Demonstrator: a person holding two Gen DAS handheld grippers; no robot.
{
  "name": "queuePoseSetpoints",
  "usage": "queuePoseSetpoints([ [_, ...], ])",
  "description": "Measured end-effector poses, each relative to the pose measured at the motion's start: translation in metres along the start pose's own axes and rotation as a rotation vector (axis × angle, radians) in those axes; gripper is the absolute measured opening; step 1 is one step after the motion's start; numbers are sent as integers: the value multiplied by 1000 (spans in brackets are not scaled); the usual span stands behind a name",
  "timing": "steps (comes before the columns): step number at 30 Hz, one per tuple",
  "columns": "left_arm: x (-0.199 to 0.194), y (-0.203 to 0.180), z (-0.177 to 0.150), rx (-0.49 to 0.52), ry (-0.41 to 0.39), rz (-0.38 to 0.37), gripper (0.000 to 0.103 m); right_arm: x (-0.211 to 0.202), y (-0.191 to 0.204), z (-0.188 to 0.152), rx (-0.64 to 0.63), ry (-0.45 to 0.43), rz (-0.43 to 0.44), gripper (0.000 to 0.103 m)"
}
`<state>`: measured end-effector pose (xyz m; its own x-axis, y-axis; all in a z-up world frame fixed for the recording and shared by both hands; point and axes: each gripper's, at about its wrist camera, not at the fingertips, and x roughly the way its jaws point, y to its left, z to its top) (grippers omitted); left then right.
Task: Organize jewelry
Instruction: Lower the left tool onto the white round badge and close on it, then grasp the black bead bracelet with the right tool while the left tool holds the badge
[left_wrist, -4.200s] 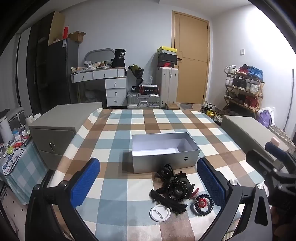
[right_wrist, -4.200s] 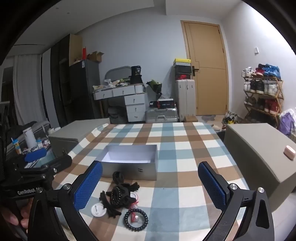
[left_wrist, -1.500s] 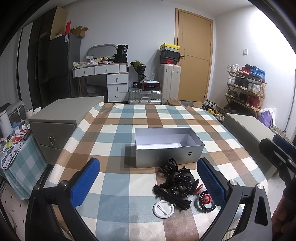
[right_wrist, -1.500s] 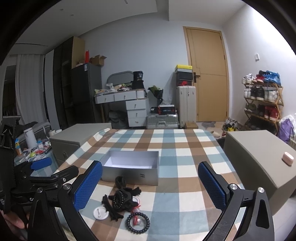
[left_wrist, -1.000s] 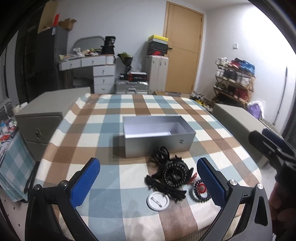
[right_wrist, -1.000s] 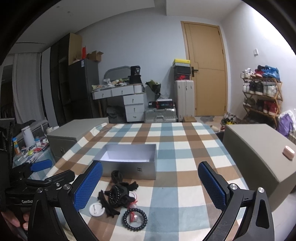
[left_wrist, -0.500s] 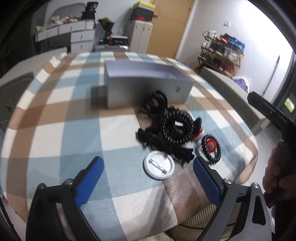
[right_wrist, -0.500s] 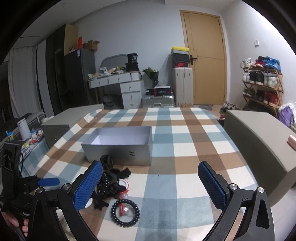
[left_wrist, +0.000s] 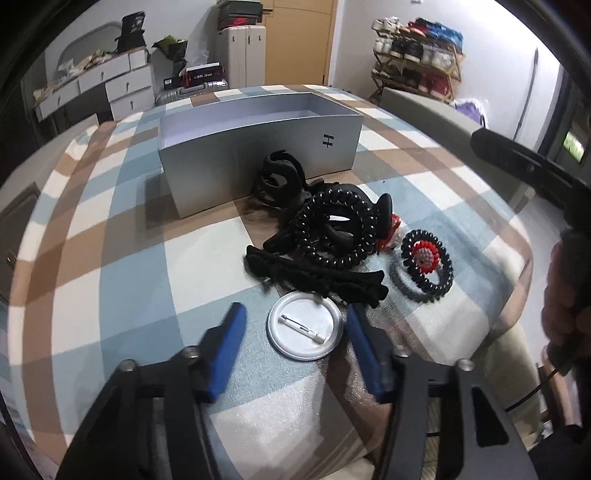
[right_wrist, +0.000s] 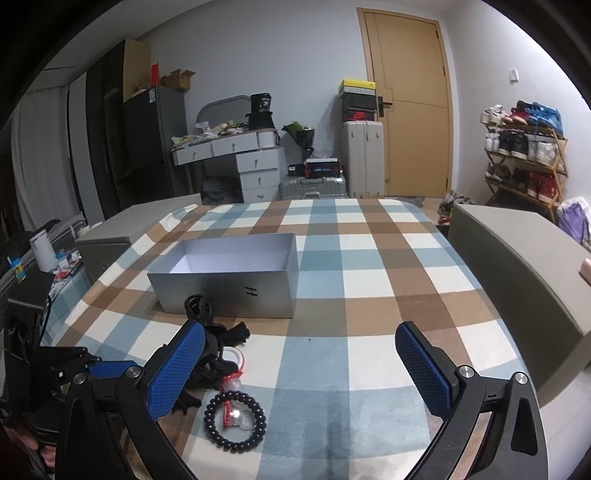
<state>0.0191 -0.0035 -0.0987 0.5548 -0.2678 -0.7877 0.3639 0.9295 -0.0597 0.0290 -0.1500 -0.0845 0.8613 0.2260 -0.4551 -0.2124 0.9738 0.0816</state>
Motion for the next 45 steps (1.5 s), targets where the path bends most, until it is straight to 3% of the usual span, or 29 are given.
queuePoseSetpoints([
  [2,1,2,2,8,3,10,35,-1,-1,0,-3,0,-2,103],
  [6,1,7,3,-6,-9,-2,33,-2,-5,-2,5,7,-5,103],
  [7,1,7,4,-4,-17,4,15,-2,-6,-2,8,10,-3,103],
  [12,2,11,5,-8,-9,-2,10,-6,-10,-5,15,27,15,103],
  [19,-9,18,4,-67,-41,-59,12,-9,-10,-9,20,43,19,103],
  [21,-10,15,3,-62,-37,-75,20,-10,-11,-10,26,44,19,103],
  [23,-8,10,2,-46,-27,-79,40,-11,-12,-10,31,44,22,103],
  [24,-7,8,1,-34,-22,-78,41,-12,-12,-10,32,43,21,103],
  [34,1,-9,-3,76,19,17,41,-11,-7,-13,12,50,29,103],
  [35,1,-11,-3,87,19,19,36,-11,-7,-14,14,53,32,103],
  [41,-1,-10,-3,91,15,23,36,-9,-9,-15,32,69,59,103],
  [45,-7,-4,-3,59,-9,28,36,-4,-10,-21,44,108,131,103],
])
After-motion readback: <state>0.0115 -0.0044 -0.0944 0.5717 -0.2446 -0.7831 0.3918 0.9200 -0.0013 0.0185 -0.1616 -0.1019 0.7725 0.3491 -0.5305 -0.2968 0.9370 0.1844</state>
